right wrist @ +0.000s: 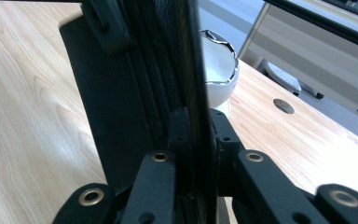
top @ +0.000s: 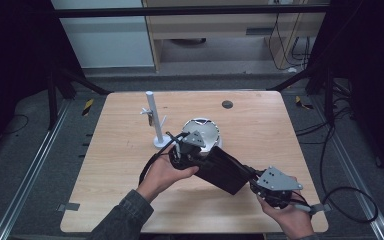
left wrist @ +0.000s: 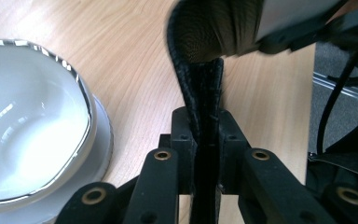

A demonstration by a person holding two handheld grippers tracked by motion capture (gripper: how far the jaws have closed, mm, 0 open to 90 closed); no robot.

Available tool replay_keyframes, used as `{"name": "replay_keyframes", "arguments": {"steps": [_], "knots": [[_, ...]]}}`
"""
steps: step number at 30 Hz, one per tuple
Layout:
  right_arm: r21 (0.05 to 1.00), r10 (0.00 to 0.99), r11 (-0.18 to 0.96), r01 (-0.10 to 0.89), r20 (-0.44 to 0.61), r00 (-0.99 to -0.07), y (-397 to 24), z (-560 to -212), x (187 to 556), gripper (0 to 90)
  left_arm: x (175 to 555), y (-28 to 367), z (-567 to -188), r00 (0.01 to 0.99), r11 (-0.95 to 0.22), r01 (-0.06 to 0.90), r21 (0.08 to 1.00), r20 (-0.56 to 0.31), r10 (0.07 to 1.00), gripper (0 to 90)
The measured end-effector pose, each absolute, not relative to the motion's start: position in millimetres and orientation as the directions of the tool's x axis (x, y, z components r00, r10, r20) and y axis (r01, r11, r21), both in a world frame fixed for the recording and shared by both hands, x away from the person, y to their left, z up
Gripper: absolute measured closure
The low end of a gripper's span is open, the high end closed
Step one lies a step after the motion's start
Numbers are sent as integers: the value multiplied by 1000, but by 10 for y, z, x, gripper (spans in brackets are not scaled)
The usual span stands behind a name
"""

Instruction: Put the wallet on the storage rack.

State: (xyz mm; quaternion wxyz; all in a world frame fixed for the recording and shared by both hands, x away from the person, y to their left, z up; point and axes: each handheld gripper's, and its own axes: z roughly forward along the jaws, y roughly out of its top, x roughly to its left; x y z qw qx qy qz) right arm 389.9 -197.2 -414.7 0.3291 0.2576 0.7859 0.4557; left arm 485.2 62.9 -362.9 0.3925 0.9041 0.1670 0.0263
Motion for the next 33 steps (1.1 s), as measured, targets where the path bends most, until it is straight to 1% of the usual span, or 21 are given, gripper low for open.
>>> {"name": "replay_keyframes", "arguments": {"steps": [2, 4, 5, 6, 9, 10, 12, 14, 16, 18, 22, 26, 28, 33], "knots": [[888, 704, 446, 107, -274, -655, -1974, -4174, 3899, 782, 4842, 613, -3552, 943, -641, 281, 714, -81, 323, 807], [892, 699, 439, 112, -260, -666, -1959, -4216, 3910, 714, 4847, 593, -3464, 942, -650, 283, 705, -78, 325, 809], [892, 696, 436, 118, -250, -673, -1946, -4237, 3921, 645, 4853, 579, -3412, 940, -648, 285, 706, -75, 332, 809], [891, 696, 434, 130, -240, -677, -1924, -4264, 3936, 545, 4866, 573, -3364, 941, -654, 283, 701, -71, 331, 809], [881, 680, 440, 173, -201, -705, -1880, -4356, 3976, 339, 4903, 561, -3211, 937, -658, 287, 697, -61, 344, 809], [880, 682, 442, 175, -203, -703, -1876, -4401, 3983, 269, 4919, 561, -3158, 936, -654, 286, 700, -58, 347, 809], [880, 684, 437, 186, -191, -704, -1891, -4472, 4008, 205, 4944, 571, -3045, 934, -661, 285, 695, -45, 355, 809], [887, 708, 406, 218, -154, -690, -1956, -4545, 4053, 130, 4966, 590, -2946, 930, -670, 281, 687, -24, 366, 808], [889, 733, 383, 249, -129, -668, -2013, -4584, 4098, 113, 4985, 615, -2849, 921, -670, 288, 684, -6, 390, 808], [883, 774, 354, 307, -92, -626, -2080, -4657, 4178, 93, 5003, 635, -2794, 916, -665, 294, 687, -4, 401, 808], [832, 846, 316, 456, -29, -533, -2189, -4827, 4359, 63, 5061, 676, -2679, 901, -638, 312, 704, -7, 433, 808], [809, 883, 296, 508, -29, -468, -2257, -4896, 4463, 61, 5087, 696, -2577, 889, -641, 310, 702, 25, 457, 808], [809, 888, 290, 512, -27, -460, -2277, -4904, 4480, 48, 5106, 709, -2544, 888, -634, 310, 708, 24, 460, 808], [777, 908, 274, 566, -15, -419, -2306, -4976, 4588, 58, 5165, 745, -2482, 879, -621, 315, 718, 27, 477, 808]]}}
